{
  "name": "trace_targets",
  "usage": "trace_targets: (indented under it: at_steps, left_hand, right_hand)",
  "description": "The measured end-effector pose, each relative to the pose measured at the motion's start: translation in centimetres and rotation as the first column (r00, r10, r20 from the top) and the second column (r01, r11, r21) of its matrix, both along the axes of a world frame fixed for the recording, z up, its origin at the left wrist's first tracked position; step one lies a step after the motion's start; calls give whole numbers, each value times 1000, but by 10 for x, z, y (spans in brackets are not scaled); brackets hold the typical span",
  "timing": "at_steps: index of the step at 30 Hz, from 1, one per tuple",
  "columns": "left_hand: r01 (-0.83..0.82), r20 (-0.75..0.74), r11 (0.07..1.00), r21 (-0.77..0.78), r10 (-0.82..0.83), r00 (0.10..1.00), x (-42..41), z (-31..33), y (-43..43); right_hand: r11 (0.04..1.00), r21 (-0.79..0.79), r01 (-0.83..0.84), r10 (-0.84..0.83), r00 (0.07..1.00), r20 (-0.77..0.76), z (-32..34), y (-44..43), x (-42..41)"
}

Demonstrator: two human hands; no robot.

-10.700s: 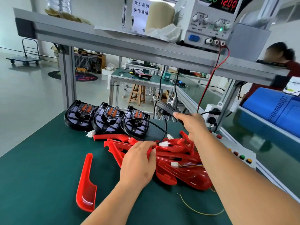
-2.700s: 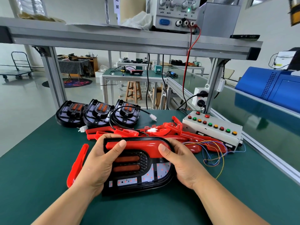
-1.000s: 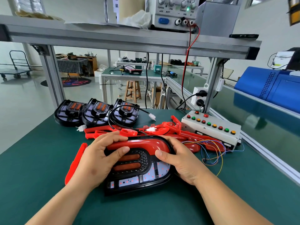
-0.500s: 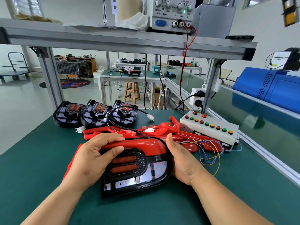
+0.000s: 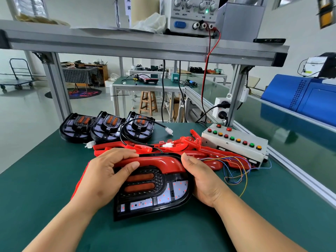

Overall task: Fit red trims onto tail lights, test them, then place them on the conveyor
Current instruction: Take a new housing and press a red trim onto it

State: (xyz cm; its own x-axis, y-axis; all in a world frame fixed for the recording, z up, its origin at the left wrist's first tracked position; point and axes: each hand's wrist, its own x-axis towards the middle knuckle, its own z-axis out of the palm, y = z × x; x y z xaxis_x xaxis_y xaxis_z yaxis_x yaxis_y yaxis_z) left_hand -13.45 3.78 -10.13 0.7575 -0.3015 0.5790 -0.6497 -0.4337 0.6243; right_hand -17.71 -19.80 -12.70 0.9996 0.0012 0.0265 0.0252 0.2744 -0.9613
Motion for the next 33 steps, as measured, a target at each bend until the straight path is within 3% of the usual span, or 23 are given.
trace_targets:
  at_steps: [4, 16, 21, 25, 28, 30, 33]
  left_hand:
    - [28, 6, 996, -88, -28, 1000, -3, 2, -1]
    - [-42, 29, 998, 51, 40, 999, -3, -1, -5]
    - [-67, 21, 997, 36, 67, 998, -2, -3, -6]
    - [-15, -202, 994, -107, -7, 979, -1, -8, -8]
    - [83, -471, 938, -335, -243, 848, -3, -8, -10]
    - [99, -534, 900, -425, -338, 775, -4, -7, -10]
    - [70, -561, 862, -502, -386, 732, -3, -8, -10]
  right_hand:
    - [999, 40, -5, 6, 1000, -7, 0, 1, -1]
    - [1000, -18, -9, 9, 1000, 23, 1, 0, -2]
    - [1000, -6, 9, -9, 1000, 26, 0, 0, -2]
    - [1000, -11, 23, -23, 999, 24, 0, 1, -3]
    - [999, -21, 48, -48, 998, 31, 0, 1, -2]
    - [999, -24, 48, -47, 998, 42, 0, 1, -1]
    - [999, -15, 30, -30, 999, 44, 1, 1, -2]
